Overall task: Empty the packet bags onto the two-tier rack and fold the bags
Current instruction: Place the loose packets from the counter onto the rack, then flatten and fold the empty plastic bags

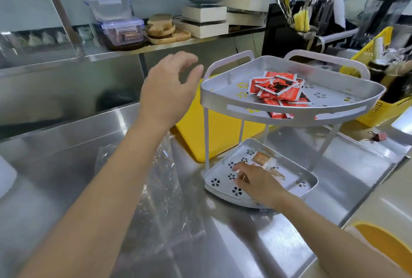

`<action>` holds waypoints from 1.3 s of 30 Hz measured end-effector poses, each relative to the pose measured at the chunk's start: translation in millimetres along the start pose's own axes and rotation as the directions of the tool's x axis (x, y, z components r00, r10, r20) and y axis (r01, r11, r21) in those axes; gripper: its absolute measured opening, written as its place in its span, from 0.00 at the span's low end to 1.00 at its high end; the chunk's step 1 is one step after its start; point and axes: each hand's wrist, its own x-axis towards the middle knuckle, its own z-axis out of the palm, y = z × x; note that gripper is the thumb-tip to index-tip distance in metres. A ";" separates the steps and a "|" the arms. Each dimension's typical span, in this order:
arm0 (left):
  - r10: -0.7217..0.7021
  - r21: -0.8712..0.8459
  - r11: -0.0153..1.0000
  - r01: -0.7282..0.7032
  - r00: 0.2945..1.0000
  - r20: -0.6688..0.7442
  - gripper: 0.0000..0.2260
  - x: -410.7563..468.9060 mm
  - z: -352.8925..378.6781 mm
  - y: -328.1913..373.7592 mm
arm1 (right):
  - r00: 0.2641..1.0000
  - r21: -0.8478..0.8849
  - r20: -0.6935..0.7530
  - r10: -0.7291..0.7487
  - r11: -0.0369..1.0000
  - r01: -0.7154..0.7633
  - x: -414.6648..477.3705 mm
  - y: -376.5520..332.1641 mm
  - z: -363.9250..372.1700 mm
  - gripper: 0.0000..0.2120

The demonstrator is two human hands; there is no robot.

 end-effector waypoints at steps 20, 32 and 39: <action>-0.909 0.627 0.363 0.689 0.410 0.075 0.45 -232.6 -50.8 -237.3 | 0.834 0.665 0.174 0.524 0.562 -0.492 88.8 -101.4 136.9 0.23; -0.953 0.309 0.300 0.903 0.268 0.142 0.40 -228.6 -56.6 -247.2 | 0.877 0.532 0.211 0.432 0.702 -0.473 78.6 -99.1 146.0 0.10; -0.961 0.185 0.246 0.951 0.213 0.178 0.18 -228.9 -58.8 -239.4 | 0.896 0.486 0.189 0.401 0.755 -0.440 73.7 -100.0 144.6 0.08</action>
